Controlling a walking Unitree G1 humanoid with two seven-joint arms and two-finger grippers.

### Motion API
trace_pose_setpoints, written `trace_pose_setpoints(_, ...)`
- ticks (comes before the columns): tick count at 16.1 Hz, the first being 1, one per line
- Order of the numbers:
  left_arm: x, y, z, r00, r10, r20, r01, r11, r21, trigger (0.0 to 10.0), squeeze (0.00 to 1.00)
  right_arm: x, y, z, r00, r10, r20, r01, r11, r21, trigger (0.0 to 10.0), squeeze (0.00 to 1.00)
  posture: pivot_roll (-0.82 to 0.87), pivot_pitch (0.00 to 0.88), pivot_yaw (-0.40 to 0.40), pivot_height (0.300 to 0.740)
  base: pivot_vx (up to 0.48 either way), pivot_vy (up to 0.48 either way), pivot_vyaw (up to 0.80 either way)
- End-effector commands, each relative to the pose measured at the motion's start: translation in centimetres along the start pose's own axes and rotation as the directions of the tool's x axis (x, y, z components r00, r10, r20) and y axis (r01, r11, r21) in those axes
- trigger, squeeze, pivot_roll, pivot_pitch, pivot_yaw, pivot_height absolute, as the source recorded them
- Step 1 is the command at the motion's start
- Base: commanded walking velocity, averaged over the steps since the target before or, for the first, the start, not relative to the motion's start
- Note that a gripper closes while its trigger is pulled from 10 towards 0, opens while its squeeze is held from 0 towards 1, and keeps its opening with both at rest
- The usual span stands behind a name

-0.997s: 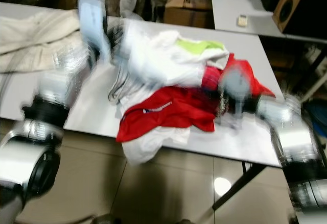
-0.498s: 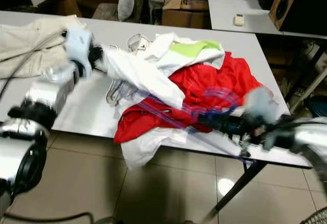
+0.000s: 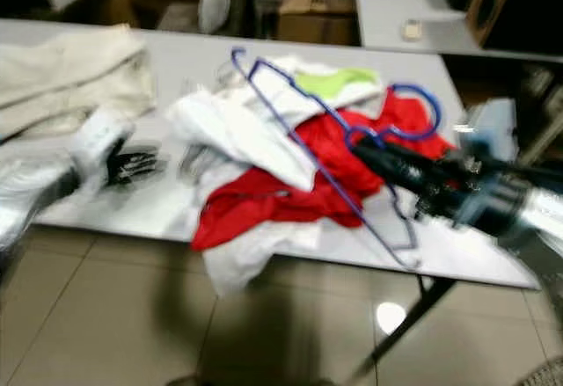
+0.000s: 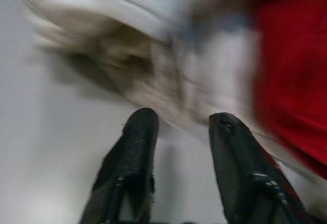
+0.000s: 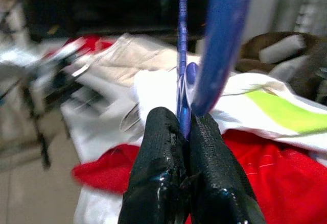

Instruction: Hang hanger

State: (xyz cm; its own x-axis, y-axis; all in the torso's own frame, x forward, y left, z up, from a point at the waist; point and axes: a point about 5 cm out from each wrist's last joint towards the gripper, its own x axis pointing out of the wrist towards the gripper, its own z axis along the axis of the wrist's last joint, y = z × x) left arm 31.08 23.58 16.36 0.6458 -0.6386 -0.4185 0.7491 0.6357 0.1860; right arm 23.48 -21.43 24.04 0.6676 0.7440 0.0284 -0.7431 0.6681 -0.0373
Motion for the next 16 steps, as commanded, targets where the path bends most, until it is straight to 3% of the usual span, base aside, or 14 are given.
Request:
trace_pose_setpoints(1,-1.0,-0.3,1.4,0.997,-0.050,0.057,0.050,0.999,0.008,10.0,1.00,0.7,-0.1,-0.2,0.999,-0.037,-0.004,0.037,0.999,0.013,10.0,0.00,-0.09,0.000,0.062,0.740,0.000,0.000,0.00)
trace_pose_setpoints(2,-3.2,-0.7,1.2,0.994,-0.037,0.100,0.041,0.998,-0.042,10.0,1.00,2.1,0.0,-0.4,0.992,-0.109,0.062,0.105,0.992,0.065,10.0,0.00,-0.08,0.000,0.050,0.740,0.000,0.000,0.00)
trace_pose_setpoints(4,-4.8,-0.3,1.8,0.979,0.057,0.195,-0.041,0.995,-0.087,10.0,1.00,3.3,0.3,-0.5,0.981,-0.166,0.101,0.155,0.981,0.113,10.0,0.00,-0.08,0.000,0.052,0.740,0.000,0.000,0.00)
trace_pose_setpoints(5,-5.1,-0.3,2.2,0.969,0.096,0.226,-0.076,0.993,-0.093,10.0,1.00,3.6,0.4,-0.4,0.975,-0.191,0.114,0.177,0.977,0.123,10.0,0.00,-0.08,0.000,0.052,0.740,0.000,0.000,0.00)
trace_pose_setpoints(6,-4.7,0.0,2.9,0.940,0.215,0.265,-0.195,0.976,-0.101,10.0,1.00,4.4,0.4,-0.5,0.955,-0.262,0.138,0.241,0.958,0.154,10.0,0.00,-0.07,0.000,0.054,0.740,0.000,0.000,0.00)
trace_pose_setpoints(7,-4.3,0.0,3.1,0.929,0.251,0.272,-0.228,0.967,-0.113,10.0,0.87,4.7,0.6,-0.7,0.949,-0.284,0.133,0.263,0.952,0.153,10.0,0.00,-0.07,0.000,0.050,0.740,0.000,0.000,0.00)
trace_pose_setpoints(8,-3.0,-0.4,4.3,0.880,0.343,0.327,-0.318,0.939,-0.130,10.0,0.07,5.8,0.7,-1.3,0.897,-0.419,0.139,0.389,0.900,0.198,10.0,0.00,-0.07,0.000,0.043,0.740,0.000,0.000,0.00)
trace_pose_setpoints(9,-2.6,-0.2,4.2,0.859,0.404,0.314,-0.377,0.915,-0.144,10.0,0.00,6.1,0.8,-1.5,0.882,-0.447,0.150,0.416,0.887,0.199,10.0,0.00,-0.07,0.000,0.043,0.740,0.000,0.000,0.00)
trace_pose_setpoints(10,-1.9,0.0,3.8,0.802,0.525,0.285,-0.492,0.851,-0.183,10.0,0.00,6.3,1.7,-2.2,0.875,-0.463,0.140,0.439,0.881,0.176,10.0,0.00,-0.08,0.000,0.051,0.740,0.000,0.315,0.00)
trace_pose_setpoints(11,-1.1,-0.6,3.5,0.778,0.567,0.271,-0.530,0.824,-0.202,10.0,0.00,6.2,2.4,-3.0,0.867,-0.485,0.116,0.461,0.869,0.181,10.0,0.00,-0.09,0.000,0.058,0.740,0.000,0.352,0.00)
trace_pose_setpoints(12,-0.6,-1.1,3.5,0.781,0.562,0.271,-0.520,0.826,-0.215,10.0,0.00,6.1,2.7,-3.4,0.862,-0.496,0.106,0.471,0.861,0.193,10.0,0.00,-0.09,0.000,0.056,0.740,0.000,0.435,0.00)
trace_pose_setpoints(13,0.7,-2.6,3.6,0.796,0.538,0.279,-0.493,0.842,-0.217,10.0,0.00,6.0,2.9,-4.7,0.838,-0.541,0.075,0.520,0.832,0.194,10.0,0.00,-0.08,0.000,0.052,0.740,0.000,0.472,0.00)
trace_pose_setpoints(15,1.7,-3.8,4.3,0.792,0.533,0.298,-0.484,0.845,-0.227,10.0,0.00,6.3,2.5,-5.4,0.773,-0.634,0.037,0.625,0.770,0.133,10.0,0.00,-0.08,0.000,0.051,0.740,0.000,0.480,0.00)
trace_pose_setpoints(16,2.4,-4.2,4.5,0.775,0.556,0.301,-0.490,0.829,-0.269,10.0,0.00,6.6,2.8,-5.1,0.796,-0.601,0.066,0.585,0.794,0.166,10.0,0.00,-0.09,0.000,0.054,0.740,0.000,0.480,0.00)
